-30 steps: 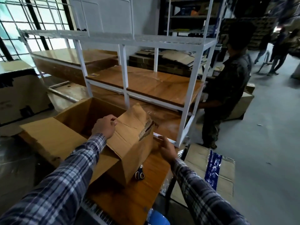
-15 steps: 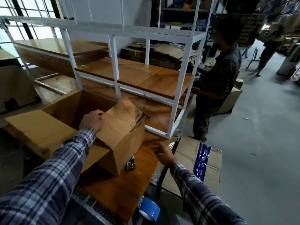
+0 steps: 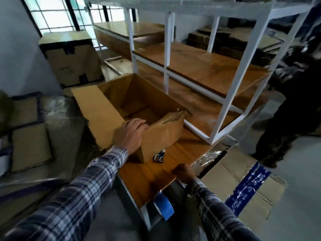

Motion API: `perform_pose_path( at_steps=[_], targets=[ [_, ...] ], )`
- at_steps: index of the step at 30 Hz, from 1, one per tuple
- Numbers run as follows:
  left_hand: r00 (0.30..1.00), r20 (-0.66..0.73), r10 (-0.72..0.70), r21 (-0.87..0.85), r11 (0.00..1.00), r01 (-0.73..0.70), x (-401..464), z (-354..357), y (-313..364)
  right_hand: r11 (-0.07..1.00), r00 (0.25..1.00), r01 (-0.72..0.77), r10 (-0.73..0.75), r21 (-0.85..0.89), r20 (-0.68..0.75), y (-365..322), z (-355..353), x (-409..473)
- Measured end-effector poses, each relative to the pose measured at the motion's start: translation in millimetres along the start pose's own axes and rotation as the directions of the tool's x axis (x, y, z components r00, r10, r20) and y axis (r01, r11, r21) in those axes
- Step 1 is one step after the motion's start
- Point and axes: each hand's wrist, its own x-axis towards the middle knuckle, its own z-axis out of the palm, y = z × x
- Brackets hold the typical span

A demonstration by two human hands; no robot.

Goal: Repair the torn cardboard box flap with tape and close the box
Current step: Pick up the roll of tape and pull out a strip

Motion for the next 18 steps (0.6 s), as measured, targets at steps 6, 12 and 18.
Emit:
perform_pose_path(
  at_steps=[6, 12, 18],
  targets=[
    [0.977, 0.094, 0.19, 0.061, 0.979, -0.196, -61, 52, 46, 0.997, 0.962, 0.074, -0.066, -0.019, 0.263, 77, 81, 37],
    [0.937, 0.344, 0.054, -0.103, 0.994, -0.019, -120, 101, 58, 0.978, 0.902, 0.003, -0.092, 0.206, 0.422, 64, 87, -3],
    [0.862, 0.503, -0.066, -0.191, 0.964, 0.185, -158, 151, 78, 0.915, 0.873, -0.138, -0.069, 0.38, 0.483, 54, 94, -19]
  ],
)
